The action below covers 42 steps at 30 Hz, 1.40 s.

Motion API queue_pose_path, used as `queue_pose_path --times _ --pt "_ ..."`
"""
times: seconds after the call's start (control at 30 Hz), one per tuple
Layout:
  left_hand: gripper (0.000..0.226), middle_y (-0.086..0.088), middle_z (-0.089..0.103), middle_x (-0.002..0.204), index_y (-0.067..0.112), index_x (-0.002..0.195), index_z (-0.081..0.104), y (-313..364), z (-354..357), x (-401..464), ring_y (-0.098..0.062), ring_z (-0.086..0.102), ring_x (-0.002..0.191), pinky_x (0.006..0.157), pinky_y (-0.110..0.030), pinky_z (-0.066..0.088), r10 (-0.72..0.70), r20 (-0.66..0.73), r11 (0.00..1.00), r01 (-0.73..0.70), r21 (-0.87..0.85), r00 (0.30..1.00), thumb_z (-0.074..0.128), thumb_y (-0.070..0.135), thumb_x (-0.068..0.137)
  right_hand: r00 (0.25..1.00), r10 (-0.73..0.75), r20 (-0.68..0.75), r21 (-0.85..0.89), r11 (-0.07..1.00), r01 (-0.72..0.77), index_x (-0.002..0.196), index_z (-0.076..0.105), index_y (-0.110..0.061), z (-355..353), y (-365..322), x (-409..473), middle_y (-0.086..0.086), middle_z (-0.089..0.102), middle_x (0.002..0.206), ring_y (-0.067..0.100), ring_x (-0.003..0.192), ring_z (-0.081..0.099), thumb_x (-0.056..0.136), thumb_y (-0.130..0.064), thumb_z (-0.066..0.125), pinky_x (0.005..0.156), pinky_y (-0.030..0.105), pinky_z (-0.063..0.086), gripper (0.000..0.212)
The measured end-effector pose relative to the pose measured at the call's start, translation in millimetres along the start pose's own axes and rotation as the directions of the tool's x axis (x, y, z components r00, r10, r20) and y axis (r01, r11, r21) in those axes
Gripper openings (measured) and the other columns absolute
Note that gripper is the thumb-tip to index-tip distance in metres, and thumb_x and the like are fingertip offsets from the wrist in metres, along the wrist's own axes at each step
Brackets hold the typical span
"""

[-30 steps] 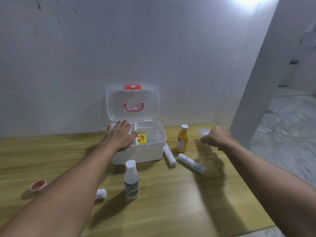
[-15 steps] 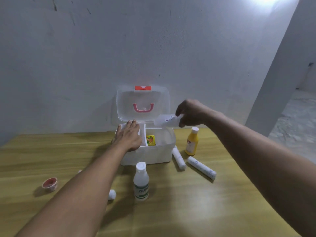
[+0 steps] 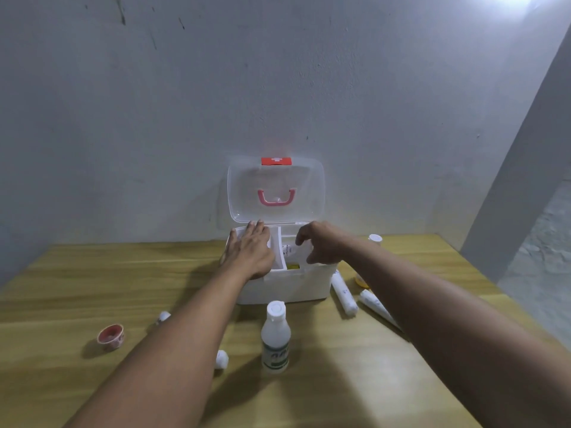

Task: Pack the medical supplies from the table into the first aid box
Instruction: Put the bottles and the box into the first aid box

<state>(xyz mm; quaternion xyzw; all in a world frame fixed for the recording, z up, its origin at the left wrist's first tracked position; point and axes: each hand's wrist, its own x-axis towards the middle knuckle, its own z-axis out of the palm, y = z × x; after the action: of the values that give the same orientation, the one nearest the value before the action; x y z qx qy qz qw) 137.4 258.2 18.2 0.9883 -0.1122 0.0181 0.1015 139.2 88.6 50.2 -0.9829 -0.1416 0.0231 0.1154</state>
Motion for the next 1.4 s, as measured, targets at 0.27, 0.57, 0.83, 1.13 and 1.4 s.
queue_pose_path --times 0.27,0.57,0.83,1.13,1.4 --pt "0.059 -0.004 -0.002 0.164 0.015 0.154 0.012 -0.4 1.4 1.2 -0.019 -0.004 0.151 0.122 -0.047 -0.002 0.002 0.003 0.999 -0.002 0.033 1.000 0.025 0.022 0.098 0.994 0.061 -0.095 0.166 0.985 -0.044 0.114 0.064 -0.006 10.7 -10.2 13.2 0.012 0.066 0.114 0.027 0.099 0.062 0.066 -0.016 0.087 0.081 0.030 0.052 0.054" --pt "0.053 -0.007 -0.001 0.164 0.018 0.152 0.022 -0.9 1.6 3.2 -0.022 -0.003 0.151 0.121 -0.051 0.000 0.026 0.020 0.996 -0.028 0.090 0.999 0.021 0.028 0.100 0.961 0.087 -0.263 0.317 0.948 0.001 0.105 0.068 -0.005 -13.5 14.1 -5.3 0.012 0.070 0.108 0.027 0.096 0.068 0.070 0.002 0.076 0.087 0.034 0.054 0.036" --pt "0.053 -0.006 -0.002 0.164 0.022 0.153 0.017 0.2 -1.0 2.3 -0.022 -0.003 0.151 0.121 -0.051 0.001 0.013 0.040 0.996 -0.017 0.091 0.999 0.021 0.028 0.100 0.938 0.344 0.036 0.325 0.884 -0.336 0.080 0.066 0.000 -46.3 49.2 -78.1 0.019 0.071 0.078 0.027 0.067 0.073 0.076 0.000 0.076 0.054 0.033 0.060 0.011" --pt "0.052 -0.006 -0.001 0.164 0.026 0.153 0.017 2.6 -1.1 -0.3 -0.022 -0.003 0.151 0.121 -0.050 0.000 0.003 0.035 0.997 -0.006 0.081 0.999 0.018 0.031 0.102 0.918 0.369 0.145 -0.280 0.905 -0.319 0.108 0.063 -0.006 13.2 68.0 -106.2 0.010 0.070 0.096 0.024 0.071 0.066 0.072 -0.021 0.076 0.063 0.034 0.057 0.041" --pt "0.052 -0.005 -0.001 0.164 0.024 0.153 0.018 1.6 0.7 2.1 -0.021 -0.003 0.151 0.121 -0.050 -0.001 0.002 0.029 0.997 -0.004 0.076 1.000 0.018 0.031 0.101 0.951 0.303 0.061 -0.014 0.953 -0.303 0.109 0.055 -0.008 21.2 56.7 -84.6 0.016 0.064 0.099 0.031 0.065 0.071 0.084 -0.007 0.056 0.060 0.041 0.061 0.025"
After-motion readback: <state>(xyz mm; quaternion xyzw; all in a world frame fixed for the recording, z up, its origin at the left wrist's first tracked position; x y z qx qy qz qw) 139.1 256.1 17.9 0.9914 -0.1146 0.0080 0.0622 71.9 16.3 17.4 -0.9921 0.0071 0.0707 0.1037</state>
